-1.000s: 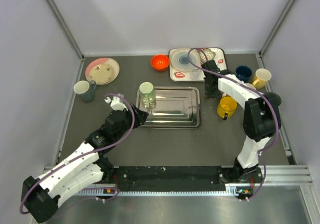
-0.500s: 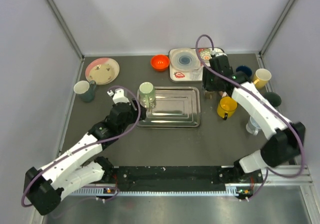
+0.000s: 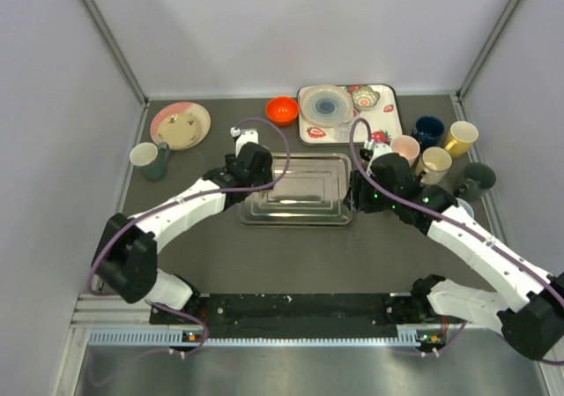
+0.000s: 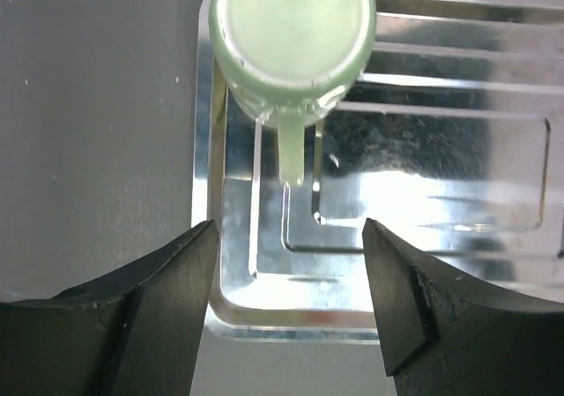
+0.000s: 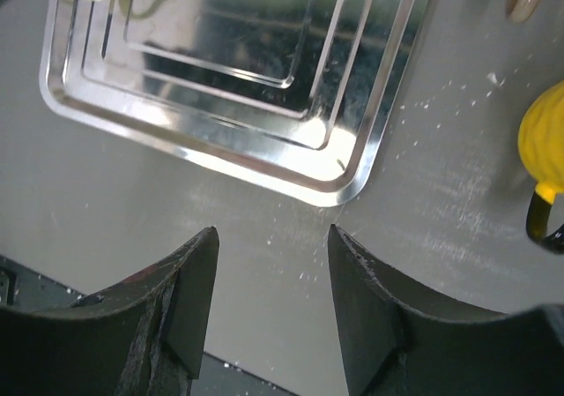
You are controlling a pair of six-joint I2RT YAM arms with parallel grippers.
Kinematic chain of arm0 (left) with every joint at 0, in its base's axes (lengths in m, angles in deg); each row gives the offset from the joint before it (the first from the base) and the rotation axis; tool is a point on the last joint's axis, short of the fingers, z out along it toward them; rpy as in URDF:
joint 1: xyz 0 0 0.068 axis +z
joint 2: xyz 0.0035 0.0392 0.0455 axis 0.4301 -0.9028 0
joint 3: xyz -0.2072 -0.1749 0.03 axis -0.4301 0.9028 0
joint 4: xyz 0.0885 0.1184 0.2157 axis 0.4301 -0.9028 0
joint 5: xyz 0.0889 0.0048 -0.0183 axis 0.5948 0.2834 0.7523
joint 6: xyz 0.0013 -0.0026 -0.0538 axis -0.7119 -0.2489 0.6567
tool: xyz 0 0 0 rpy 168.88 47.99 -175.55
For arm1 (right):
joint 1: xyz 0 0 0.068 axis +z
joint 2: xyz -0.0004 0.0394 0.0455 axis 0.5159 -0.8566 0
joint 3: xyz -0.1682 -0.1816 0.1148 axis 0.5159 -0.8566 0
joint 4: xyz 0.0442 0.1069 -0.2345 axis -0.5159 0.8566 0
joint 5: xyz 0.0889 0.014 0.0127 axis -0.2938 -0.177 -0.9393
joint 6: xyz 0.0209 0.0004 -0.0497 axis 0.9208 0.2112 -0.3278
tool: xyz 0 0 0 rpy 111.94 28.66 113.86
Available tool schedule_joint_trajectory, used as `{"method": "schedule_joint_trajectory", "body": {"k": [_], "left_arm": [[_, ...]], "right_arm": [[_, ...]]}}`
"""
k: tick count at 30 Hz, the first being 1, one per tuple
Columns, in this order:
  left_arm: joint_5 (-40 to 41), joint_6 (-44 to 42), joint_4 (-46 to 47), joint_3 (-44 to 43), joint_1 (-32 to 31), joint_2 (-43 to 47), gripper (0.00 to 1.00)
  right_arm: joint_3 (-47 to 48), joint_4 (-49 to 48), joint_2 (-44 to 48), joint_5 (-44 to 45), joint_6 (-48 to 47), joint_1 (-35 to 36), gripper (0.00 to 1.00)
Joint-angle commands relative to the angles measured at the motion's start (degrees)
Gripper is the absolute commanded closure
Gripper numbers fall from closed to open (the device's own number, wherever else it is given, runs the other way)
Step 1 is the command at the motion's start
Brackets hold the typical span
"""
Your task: Turn the mug right side up
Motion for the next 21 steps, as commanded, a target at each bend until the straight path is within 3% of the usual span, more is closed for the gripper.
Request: {"method": "schedule_joint_trajectory", "body": {"k": [1, 8, 21], "left_arm": [[-1.8, -3.6, -2.9, -8.8, 3.3, -6.6, 0.29], [-5.2, -4.4, -3.8, -13.4, 6.3, -14.6, 0.34], [-7.6, -4.6, -3.1, -16.9, 7.9, -20.9, 0.43]], "right_arm": [[-1.4, -4.6, 5.3, -3.2, 1.4, 0.7, 0.47], [-4.7, -6.1, 6.7, -2.0, 0.3, 0.7, 0.47], [-6.4, -7.5, 6.5, -3.2, 0.4, 0.8, 0.47]]}}
